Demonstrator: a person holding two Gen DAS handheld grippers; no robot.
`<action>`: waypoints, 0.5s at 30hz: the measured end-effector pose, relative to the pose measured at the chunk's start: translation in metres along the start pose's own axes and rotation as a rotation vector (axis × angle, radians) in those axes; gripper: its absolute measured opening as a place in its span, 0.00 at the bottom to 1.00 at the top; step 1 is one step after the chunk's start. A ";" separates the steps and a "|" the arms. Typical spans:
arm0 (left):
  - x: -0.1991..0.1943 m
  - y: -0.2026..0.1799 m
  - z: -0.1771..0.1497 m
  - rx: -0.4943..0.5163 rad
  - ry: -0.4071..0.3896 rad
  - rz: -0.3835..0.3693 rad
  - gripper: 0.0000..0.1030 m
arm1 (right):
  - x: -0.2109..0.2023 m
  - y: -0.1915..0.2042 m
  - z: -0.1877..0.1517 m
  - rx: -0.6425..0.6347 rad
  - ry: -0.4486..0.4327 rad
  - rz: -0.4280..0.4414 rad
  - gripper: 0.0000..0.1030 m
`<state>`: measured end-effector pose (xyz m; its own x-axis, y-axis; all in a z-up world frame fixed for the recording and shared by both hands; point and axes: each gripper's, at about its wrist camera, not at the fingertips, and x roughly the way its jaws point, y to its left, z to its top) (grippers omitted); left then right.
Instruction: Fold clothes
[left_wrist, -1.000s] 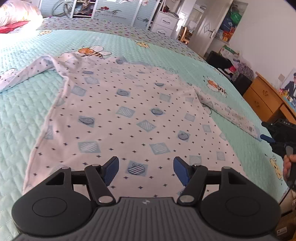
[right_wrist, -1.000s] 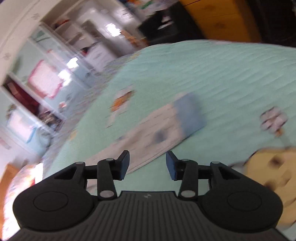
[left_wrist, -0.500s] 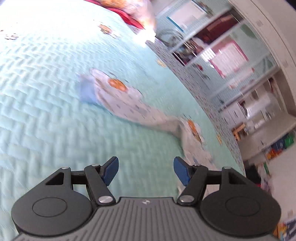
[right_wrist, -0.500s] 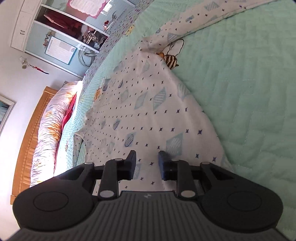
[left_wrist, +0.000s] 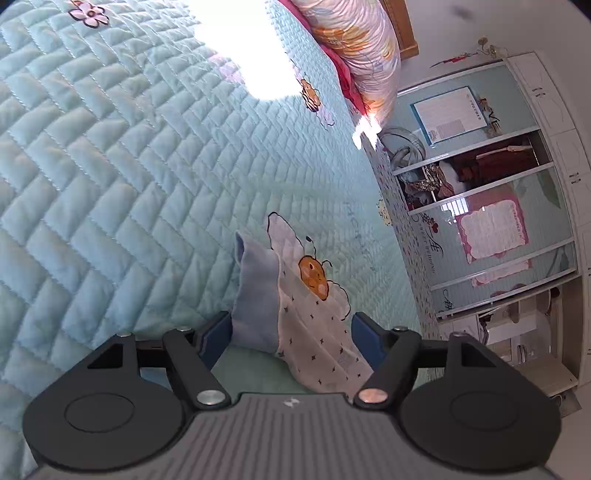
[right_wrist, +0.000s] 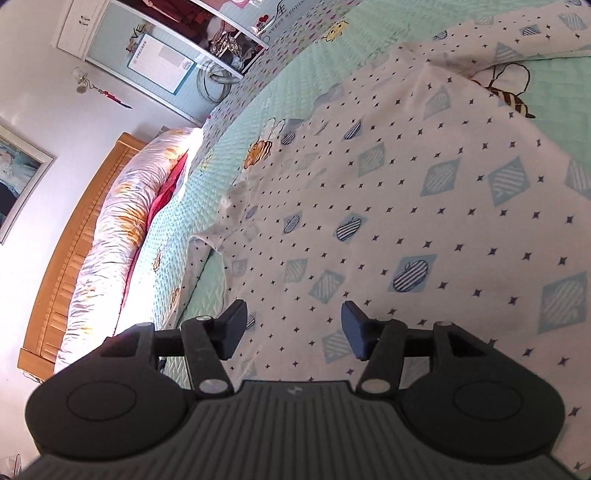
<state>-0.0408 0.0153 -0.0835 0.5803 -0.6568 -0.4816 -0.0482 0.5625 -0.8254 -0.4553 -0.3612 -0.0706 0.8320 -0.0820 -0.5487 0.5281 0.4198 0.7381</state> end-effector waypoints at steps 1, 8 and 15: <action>0.002 0.001 0.000 -0.007 0.004 -0.008 0.72 | 0.002 0.001 -0.001 -0.002 0.007 -0.004 0.60; 0.000 0.013 0.000 -0.123 -0.001 -0.050 0.58 | 0.011 0.003 -0.006 -0.018 0.029 -0.021 0.60; 0.016 0.004 0.000 -0.034 0.038 -0.020 0.12 | 0.014 0.002 -0.008 -0.046 0.035 -0.020 0.60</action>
<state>-0.0314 0.0074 -0.0949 0.5498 -0.6872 -0.4749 -0.0648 0.5318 -0.8444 -0.4438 -0.3542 -0.0796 0.8143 -0.0597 -0.5774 0.5358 0.4599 0.7081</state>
